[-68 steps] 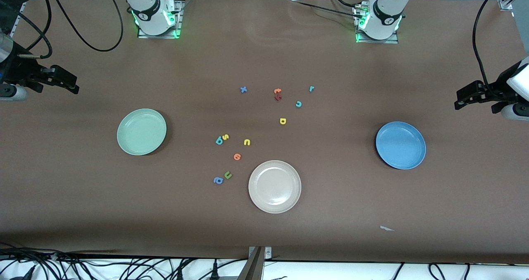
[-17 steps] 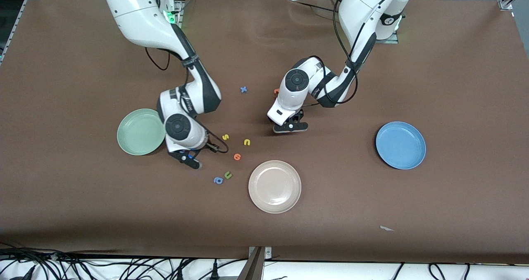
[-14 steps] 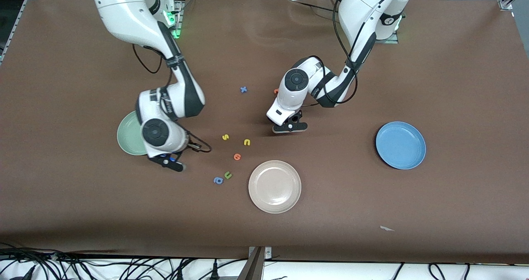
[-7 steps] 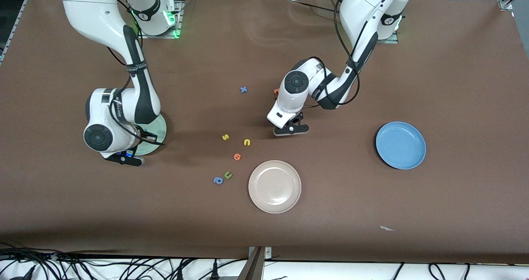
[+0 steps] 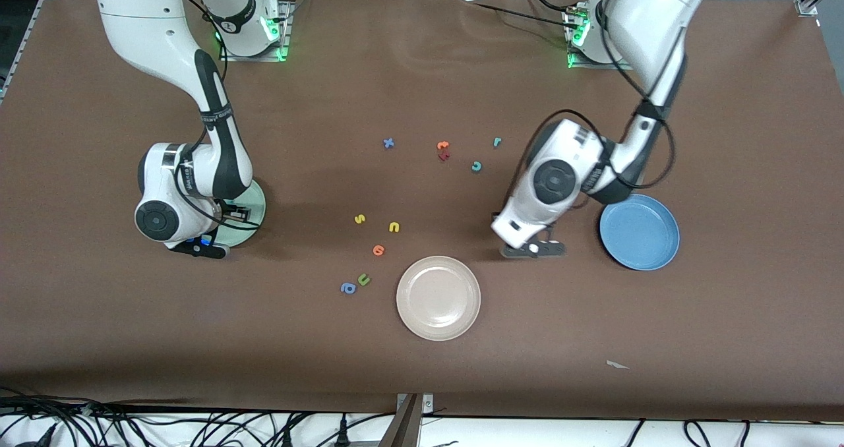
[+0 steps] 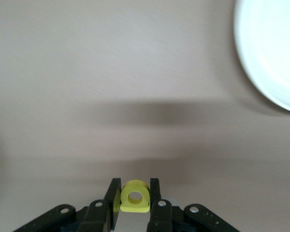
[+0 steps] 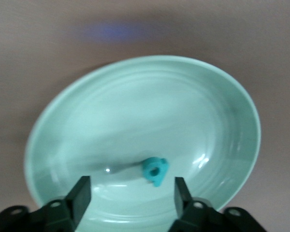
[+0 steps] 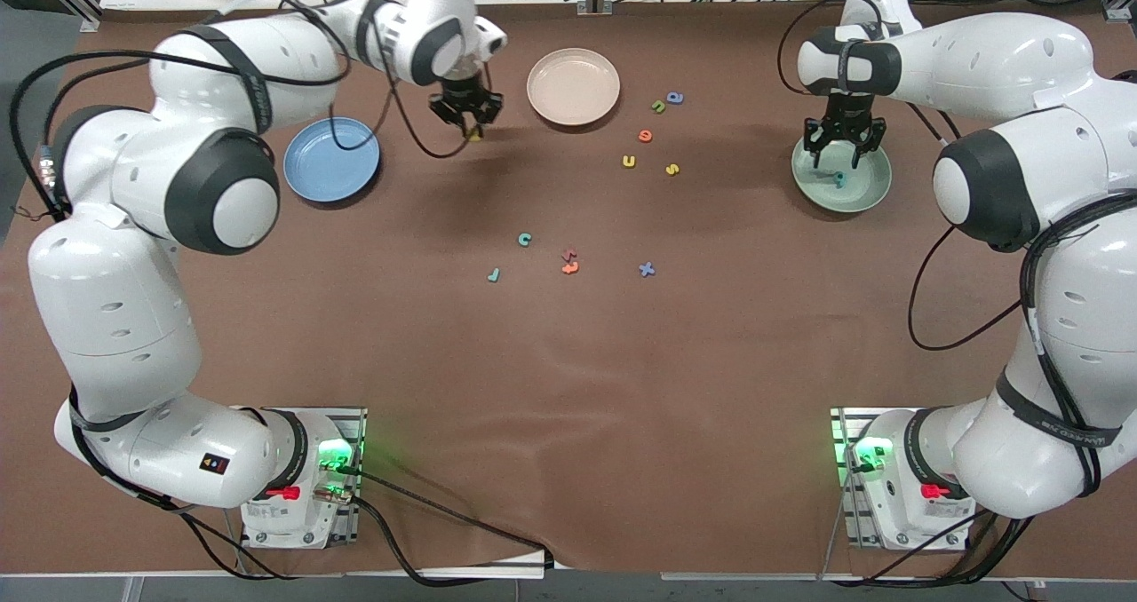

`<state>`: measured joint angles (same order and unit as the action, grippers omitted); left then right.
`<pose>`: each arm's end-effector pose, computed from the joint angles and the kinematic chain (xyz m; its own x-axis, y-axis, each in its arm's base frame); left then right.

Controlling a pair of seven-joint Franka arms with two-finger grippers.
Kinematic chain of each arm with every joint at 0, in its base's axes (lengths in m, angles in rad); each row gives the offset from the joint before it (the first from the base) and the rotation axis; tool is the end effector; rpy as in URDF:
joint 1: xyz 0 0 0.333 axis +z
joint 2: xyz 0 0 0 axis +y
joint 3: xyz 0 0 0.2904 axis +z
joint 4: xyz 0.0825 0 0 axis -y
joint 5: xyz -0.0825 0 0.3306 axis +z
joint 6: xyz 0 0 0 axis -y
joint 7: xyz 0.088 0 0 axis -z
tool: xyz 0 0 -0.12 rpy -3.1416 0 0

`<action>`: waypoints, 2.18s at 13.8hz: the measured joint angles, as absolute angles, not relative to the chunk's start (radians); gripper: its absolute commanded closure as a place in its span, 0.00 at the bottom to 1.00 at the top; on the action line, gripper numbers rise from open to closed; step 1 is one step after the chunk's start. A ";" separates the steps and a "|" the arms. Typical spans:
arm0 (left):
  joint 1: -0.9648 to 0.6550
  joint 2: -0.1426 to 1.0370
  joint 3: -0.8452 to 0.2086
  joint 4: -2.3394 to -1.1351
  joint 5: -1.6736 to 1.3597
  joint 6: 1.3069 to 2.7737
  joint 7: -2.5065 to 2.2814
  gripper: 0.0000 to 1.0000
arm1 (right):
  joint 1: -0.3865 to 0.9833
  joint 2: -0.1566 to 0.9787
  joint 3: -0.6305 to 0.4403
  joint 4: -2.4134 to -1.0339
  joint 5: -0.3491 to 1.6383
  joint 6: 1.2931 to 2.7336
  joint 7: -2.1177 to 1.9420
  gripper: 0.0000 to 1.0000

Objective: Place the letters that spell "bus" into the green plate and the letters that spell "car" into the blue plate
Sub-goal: 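Lower the yellow o onto the blue plate and open the left gripper, then reach the right gripper to the yellow s while the left gripper reaches the c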

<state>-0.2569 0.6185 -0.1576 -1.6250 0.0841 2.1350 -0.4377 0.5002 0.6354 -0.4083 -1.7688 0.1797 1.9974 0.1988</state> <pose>0.5741 -0.2358 0.2552 0.9949 -0.0002 -0.1006 -0.0022 -0.9998 -0.0195 0.5570 0.0755 0.2074 0.9308 -0.1987 -0.3069 -0.1503 -0.9732 0.1740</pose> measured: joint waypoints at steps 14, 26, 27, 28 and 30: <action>0.110 0.637 -0.167 -1.654 0.291 2.037 -0.010 0.00 | 0.762 0.745 -0.279 -1.676 0.388 2.321 0.844 0.42; 0.092 0.504 -0.571 -1.987 0.184 2.329 -0.566 0.00 | 0.786 0.750 -0.279 -1.669 0.388 2.338 0.854 0.63; 0.091 0.486 -0.607 -2.035 0.204 2.358 -0.643 0.00 | 0.786 0.750 -0.279 -1.668 0.388 2.337 0.854 0.69; 0.090 0.473 -0.642 -2.074 0.241 2.383 -0.728 0.00 | 0.786 0.750 -0.279 -1.668 0.388 2.337 0.854 0.75; 0.084 0.463 -0.693 -2.130 0.334 2.415 -0.898 0.00 | 0.787 0.748 -0.279 -1.667 0.388 2.336 0.854 0.83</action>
